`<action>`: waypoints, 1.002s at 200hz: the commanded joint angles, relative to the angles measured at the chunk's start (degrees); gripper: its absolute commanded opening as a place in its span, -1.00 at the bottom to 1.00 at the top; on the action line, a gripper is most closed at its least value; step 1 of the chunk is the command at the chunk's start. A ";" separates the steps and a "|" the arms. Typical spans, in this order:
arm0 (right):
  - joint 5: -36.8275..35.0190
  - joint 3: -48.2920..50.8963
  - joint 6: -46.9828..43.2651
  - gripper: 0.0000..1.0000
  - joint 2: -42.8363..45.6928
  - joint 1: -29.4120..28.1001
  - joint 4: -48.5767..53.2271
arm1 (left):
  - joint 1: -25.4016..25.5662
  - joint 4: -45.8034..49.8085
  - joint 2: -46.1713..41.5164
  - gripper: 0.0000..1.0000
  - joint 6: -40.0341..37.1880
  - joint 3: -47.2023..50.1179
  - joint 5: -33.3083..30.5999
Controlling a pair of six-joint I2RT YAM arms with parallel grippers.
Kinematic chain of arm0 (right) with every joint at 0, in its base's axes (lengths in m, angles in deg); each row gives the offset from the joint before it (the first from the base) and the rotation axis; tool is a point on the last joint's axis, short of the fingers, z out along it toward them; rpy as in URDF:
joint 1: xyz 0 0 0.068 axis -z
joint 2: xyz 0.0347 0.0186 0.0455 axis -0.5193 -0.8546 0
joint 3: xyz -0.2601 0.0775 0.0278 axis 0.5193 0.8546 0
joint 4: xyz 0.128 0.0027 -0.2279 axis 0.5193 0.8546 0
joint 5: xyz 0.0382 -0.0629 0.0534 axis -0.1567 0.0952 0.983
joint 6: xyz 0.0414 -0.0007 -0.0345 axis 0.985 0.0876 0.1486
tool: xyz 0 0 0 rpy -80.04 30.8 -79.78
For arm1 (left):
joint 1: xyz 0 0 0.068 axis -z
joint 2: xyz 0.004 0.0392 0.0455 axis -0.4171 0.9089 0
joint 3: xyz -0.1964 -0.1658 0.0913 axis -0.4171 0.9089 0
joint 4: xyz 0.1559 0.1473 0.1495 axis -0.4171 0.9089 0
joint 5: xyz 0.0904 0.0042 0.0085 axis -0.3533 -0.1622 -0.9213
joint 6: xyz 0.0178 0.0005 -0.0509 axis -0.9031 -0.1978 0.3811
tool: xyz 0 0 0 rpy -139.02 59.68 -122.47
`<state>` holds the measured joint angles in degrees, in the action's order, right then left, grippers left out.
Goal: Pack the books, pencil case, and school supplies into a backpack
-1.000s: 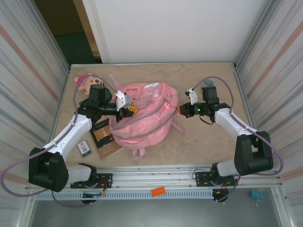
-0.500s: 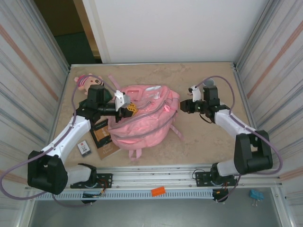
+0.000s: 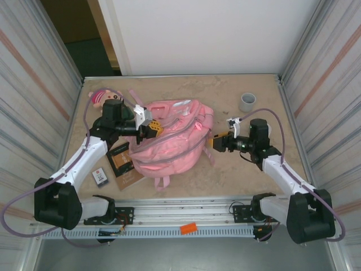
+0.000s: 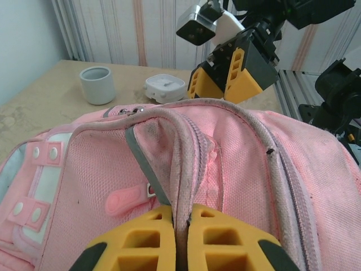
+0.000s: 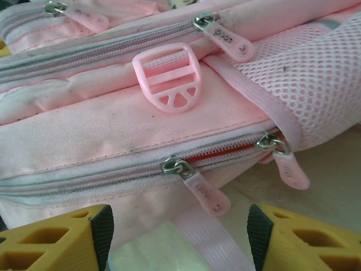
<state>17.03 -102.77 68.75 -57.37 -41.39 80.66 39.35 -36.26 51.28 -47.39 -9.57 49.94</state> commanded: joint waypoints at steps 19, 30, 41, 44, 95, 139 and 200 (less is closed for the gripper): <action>5.76 -4.31 4.86 0.39 -5.96 -1.64 -5.69 | -0.33 -4.08 -1.13 -1.00 1.29 -3.72 7.16; 5.97 -5.27 4.51 0.39 -7.63 -2.14 -5.55 | -0.31 -4.50 -1.12 -1.00 1.80 -3.59 7.55; 6.15 -6.07 4.21 0.39 -8.89 -2.39 -5.39 | -0.33 -4.92 -1.22 -1.00 1.93 -3.49 7.70; 6.20 -6.25 4.21 0.38 -9.21 -2.44 -5.41 | -0.25 -4.93 -1.23 -1.00 2.05 -3.41 7.70; 7.68 -7.92 0.40 -0.21 -8.10 -2.46 1.79 | -0.31 -5.19 -2.67 -1.00 1.02 -2.15 2.48; 6.92 -7.60 -0.62 -0.87 -6.45 -2.45 5.24 | -0.23 -7.85 -2.68 -1.00 2.18 -0.91 0.50; 6.54 -9.17 3.75 -1.00 -5.39 -5.24 6.47 | 3.32 -11.33 -3.87 -1.00 3.26 1.72 -16.22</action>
<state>22.41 -109.33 70.37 -65.09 -44.13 85.44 40.95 -39.86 50.52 -45.31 -8.52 41.98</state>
